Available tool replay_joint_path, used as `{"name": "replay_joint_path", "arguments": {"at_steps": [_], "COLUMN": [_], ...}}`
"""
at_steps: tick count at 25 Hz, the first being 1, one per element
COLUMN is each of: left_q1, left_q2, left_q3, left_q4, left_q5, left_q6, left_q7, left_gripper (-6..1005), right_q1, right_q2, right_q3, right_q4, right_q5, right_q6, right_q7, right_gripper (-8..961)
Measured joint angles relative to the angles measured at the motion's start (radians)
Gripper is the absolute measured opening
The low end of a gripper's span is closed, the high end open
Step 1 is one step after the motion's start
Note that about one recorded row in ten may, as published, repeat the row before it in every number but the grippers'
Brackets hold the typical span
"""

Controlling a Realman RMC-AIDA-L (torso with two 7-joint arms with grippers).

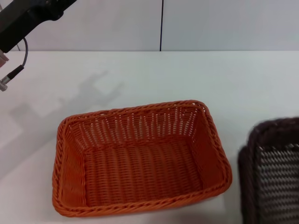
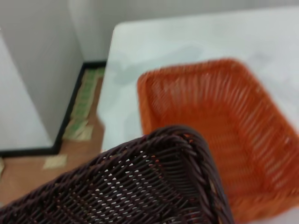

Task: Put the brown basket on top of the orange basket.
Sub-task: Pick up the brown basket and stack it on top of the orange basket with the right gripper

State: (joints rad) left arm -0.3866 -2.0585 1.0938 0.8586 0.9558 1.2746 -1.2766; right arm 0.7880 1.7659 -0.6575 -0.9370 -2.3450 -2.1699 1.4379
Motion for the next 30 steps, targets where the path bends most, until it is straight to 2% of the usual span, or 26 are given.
{"name": "replay_joint_path", "arguments": {"at_steps": [2, 6, 12, 21, 26, 30], "left_q1": [-0.002, -0.011, -0.021, -0.022, -0.033, -0.045], "left_q2": [0.0, 0.0, 0.002, 0.003, 0.003, 0.003], "left_q3": [-0.002, -0.01, -0.017, -0.021, -0.026, -0.028], "left_q4": [-0.002, -0.011, -0.029, -0.039, -0.069, -0.09], "left_q5": [0.0, 0.002, 0.007, 0.009, 0.009, 0.009], "left_q6": [0.0, 0.0, 0.0, 0.0, 0.0, 0.0], "left_q7": [0.003, 0.003, 0.005, 0.006, 0.007, 0.014], "left_gripper": [741, 741, 741, 741, 741, 741], "right_q1": [0.0, 0.002, 0.008, 0.007, 0.004, 0.005], "right_q2": [0.026, 0.038, 0.067, 0.091, 0.103, 0.123], "right_q3": [0.043, 0.05, 0.05, 0.055, 0.054, 0.052], "right_q4": [-0.012, -0.005, 0.01, 0.017, 0.023, 0.033], "right_q5": [0.028, 0.069, 0.123, 0.186, 0.28, 0.334], "right_q6": [0.016, 0.033, 0.037, 0.063, 0.088, 0.109], "right_q7": [-0.003, -0.003, -0.001, -0.001, -0.002, -0.008], "right_gripper": [167, 166, 167, 166, 166, 167]}}
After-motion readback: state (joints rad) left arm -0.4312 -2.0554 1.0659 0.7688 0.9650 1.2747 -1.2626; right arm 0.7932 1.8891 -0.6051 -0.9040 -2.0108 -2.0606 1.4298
